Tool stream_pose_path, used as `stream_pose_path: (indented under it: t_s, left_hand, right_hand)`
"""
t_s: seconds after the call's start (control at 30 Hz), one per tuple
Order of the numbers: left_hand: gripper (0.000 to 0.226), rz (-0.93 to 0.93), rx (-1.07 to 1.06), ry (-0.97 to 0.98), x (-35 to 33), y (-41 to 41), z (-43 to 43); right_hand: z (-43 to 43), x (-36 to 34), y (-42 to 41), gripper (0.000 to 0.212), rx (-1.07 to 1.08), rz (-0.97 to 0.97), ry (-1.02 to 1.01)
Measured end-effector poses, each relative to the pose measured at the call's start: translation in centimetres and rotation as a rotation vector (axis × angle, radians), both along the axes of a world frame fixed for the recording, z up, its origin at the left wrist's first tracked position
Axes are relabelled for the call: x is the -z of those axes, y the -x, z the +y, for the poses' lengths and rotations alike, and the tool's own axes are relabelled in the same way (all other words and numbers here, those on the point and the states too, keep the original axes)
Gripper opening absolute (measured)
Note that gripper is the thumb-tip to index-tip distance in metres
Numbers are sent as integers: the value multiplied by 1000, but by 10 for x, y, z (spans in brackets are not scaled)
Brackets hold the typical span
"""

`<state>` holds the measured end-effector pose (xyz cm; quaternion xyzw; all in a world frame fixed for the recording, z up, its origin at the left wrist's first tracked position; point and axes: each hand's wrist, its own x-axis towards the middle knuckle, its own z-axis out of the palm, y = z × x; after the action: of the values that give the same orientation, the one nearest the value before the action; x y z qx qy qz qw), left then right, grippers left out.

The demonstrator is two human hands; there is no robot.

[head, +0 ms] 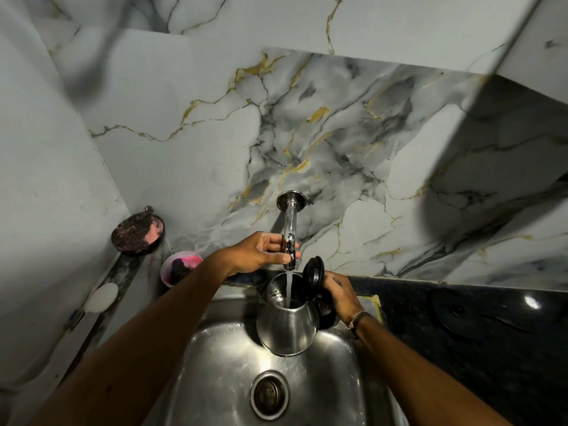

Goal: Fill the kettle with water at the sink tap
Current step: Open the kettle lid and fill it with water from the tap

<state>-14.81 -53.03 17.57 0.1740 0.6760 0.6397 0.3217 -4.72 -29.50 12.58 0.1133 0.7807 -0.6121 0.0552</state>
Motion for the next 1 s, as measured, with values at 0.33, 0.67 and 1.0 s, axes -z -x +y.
stream_pose_path:
  t_s: [0.33,0.67,1.0]
  left_hand:
    - [36,-12,5,-11,-2,0,1]
    - [35,-17,11,-22,3,3,0]
    - [35,-11,7,-31,5,3,1]
  right_hand:
    - [3,6,1,86,-7,10,-2]
    - [2,4,1,63,-1,-17,-13]
    - [2,6,-1,81,17,3,6]
